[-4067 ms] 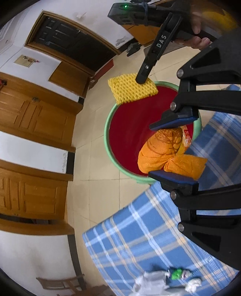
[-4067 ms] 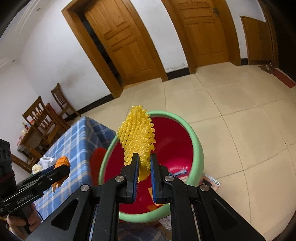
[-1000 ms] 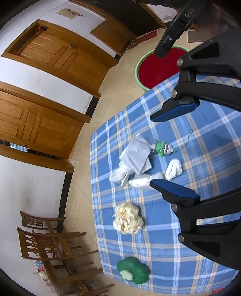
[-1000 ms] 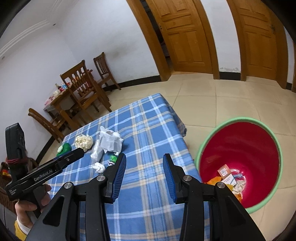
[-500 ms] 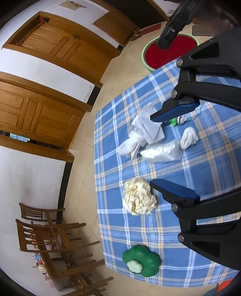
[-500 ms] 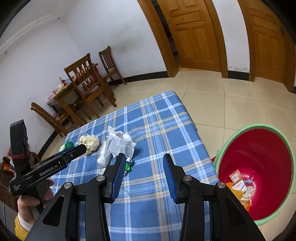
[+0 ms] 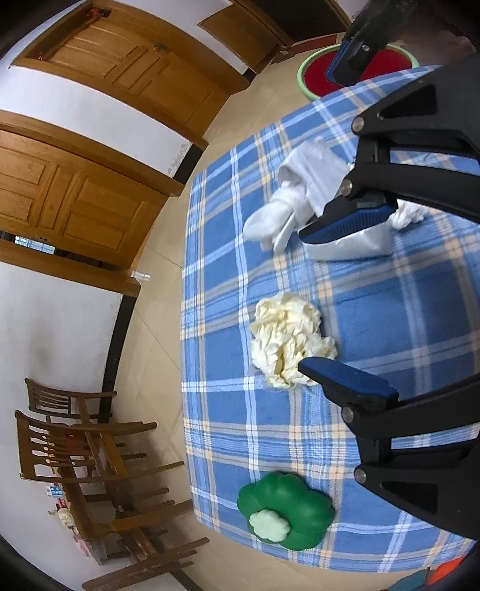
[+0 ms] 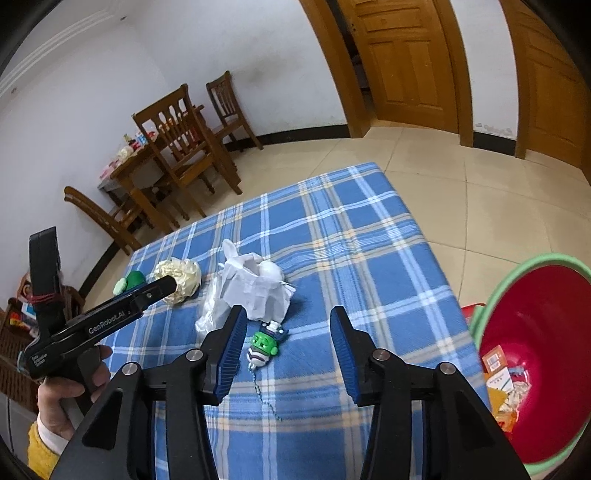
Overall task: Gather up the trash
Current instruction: 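Move both open tools back over the table toward the crumpled paper and tissue, then grasp the crumpled cream paper with the left tool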
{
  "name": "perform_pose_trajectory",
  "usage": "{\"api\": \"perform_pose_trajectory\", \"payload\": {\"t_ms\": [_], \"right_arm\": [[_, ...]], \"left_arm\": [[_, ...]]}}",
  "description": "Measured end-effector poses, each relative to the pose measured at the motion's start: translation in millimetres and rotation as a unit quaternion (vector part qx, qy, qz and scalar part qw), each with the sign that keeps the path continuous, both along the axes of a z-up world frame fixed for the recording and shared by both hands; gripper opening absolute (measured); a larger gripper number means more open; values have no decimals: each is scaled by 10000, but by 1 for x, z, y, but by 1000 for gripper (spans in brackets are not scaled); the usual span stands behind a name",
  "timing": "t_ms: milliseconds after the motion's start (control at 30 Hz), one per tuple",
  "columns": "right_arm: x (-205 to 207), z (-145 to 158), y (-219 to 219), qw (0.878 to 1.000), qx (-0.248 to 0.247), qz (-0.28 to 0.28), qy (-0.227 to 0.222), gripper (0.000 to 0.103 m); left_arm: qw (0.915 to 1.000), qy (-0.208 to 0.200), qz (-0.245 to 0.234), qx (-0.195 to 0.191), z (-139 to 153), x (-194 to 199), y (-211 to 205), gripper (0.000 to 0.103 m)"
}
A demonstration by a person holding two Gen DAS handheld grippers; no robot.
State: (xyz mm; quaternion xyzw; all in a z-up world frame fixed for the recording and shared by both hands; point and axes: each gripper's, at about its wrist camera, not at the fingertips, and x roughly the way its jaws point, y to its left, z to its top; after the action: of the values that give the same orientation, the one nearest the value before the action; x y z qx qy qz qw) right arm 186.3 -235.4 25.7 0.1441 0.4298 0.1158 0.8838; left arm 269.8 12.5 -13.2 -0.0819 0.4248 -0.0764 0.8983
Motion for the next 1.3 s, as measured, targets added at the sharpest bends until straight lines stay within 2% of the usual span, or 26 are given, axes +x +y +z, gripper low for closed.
{"api": "perform_pose_trajectory", "payload": {"t_ms": [167, 400, 933, 967, 1000, 1033, 1200, 1300], "right_arm": [[13, -8, 10, 9999, -11, 105, 93, 50], [27, -18, 23, 9994, -75, 275, 195, 50], [50, -40, 40, 9983, -83, 430, 393, 51], [50, -41, 40, 9983, -73, 440, 388, 47], [49, -41, 41, 9983, -66, 453, 371, 40], [49, -41, 40, 9983, -70, 456, 353, 38], [46, -39, 39, 9983, -40, 529, 223, 13], [43, -35, 39, 9985, -45, 546, 76, 4]], "left_arm": [[10000, 32, 67, 39, -11, 15, 4, 63], [9994, -136, 105, 291, -14, 22, 5, 63], [9986, -49, 443, 272, -27, 35, 24, 61], [9986, -45, 455, 259, -28, 35, 24, 59], [9986, -40, 466, 227, -28, 36, 25, 50], [9987, -36, 461, 196, -28, 35, 26, 46], [9990, -98, 429, 108, -26, 32, 28, 38], [9992, -123, 373, 16, -23, 27, 28, 35]]}}
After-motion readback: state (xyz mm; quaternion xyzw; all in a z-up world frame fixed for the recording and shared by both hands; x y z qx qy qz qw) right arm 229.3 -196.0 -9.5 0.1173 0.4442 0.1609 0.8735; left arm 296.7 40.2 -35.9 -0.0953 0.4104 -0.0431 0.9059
